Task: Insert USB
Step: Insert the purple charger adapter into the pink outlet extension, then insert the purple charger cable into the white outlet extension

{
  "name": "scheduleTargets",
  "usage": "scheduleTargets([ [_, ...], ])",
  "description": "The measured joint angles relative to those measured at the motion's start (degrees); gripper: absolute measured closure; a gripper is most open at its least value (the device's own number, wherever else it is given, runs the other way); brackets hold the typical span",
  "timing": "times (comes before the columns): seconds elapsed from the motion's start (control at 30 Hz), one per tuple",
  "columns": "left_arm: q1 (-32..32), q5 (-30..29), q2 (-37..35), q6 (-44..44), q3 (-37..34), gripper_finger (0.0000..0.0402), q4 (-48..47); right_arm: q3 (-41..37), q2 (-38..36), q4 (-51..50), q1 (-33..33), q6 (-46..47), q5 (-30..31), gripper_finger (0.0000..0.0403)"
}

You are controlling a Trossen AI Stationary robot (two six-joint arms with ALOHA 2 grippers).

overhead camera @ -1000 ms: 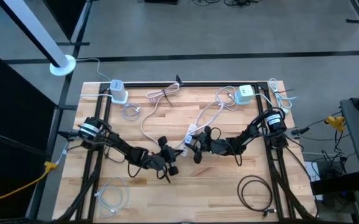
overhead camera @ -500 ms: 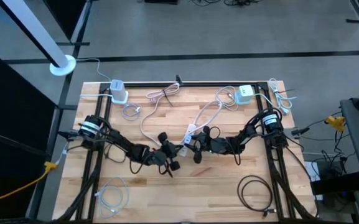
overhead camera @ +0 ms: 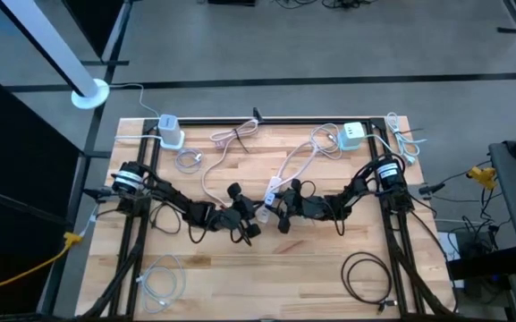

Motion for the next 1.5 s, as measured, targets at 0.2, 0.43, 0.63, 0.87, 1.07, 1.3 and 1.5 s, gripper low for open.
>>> scheduleTargets([
  [0.2, 0.00, 0.07, 0.00, 0.01, 0.00, 0.0402, -1.14, 0.00, -0.07, -0.11, 0.15, -1.68, -0.08, 0.0212],
  [0.43, -0.41, 0.10, -5.36, 3.07, -0.07, 0.0402, -6.20, 0.00, -4.35, -8.57, 0.20, -2.60, -1.39, 0.0212],
  [0.63, -0.39, -0.08, -10.91, 3.90, -0.67, 0.0402, -15.73, -0.22, -11.24, -18.77, 0.24, -4.88, -1.73, 0.0143],
  [0.87, -0.39, -0.46, -13.72, 3.84, -1.37, 0.0402, -19.39, -0.39, -22.41, -36.34, 0.26, -5.30, -1.55, 0.0083],
  [1.07, -0.39, -0.45, -13.97, 4.07, -1.42, 0.0402, -19.54, -0.51, -28.85, -39.67, 0.13, -3.67, -5.69, 0.0092],
  [1.3, -0.46, -0.45, -15.80, 4.37, -1.42, 0.0402, -22.81, -0.37, -33.54, -42.78, 0.13, -1.16, -11.58, 0.0114],
  [1.5, -0.46, -2.26, -21.87, 4.54, -1.42, 0.0402, -32.20, -0.28, -41.26, -61.66, 0.11, -0.51, -11.32, 0.0132],
])
